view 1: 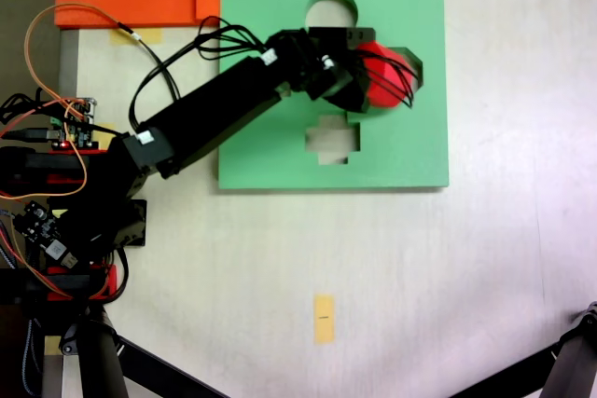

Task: Put the octagonal pillar block into the corresponding hole

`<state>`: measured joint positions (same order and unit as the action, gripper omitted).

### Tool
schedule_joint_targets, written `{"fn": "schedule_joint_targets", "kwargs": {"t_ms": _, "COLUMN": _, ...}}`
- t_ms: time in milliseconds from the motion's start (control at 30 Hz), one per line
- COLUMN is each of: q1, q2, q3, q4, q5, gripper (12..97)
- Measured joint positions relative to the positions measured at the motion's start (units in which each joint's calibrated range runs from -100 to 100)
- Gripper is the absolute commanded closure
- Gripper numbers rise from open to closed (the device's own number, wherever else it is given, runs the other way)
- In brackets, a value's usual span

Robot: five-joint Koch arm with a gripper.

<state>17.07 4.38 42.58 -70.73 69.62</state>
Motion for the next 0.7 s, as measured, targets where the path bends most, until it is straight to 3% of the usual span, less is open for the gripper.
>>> {"fn": "schedule_joint_targets", "kwargs": {"t_ms": 700, "q1": 0.05, "q2": 10.81, "q3": 6.86, "q4": 0.0, "q5": -1.27, "gripper": 77.5}}
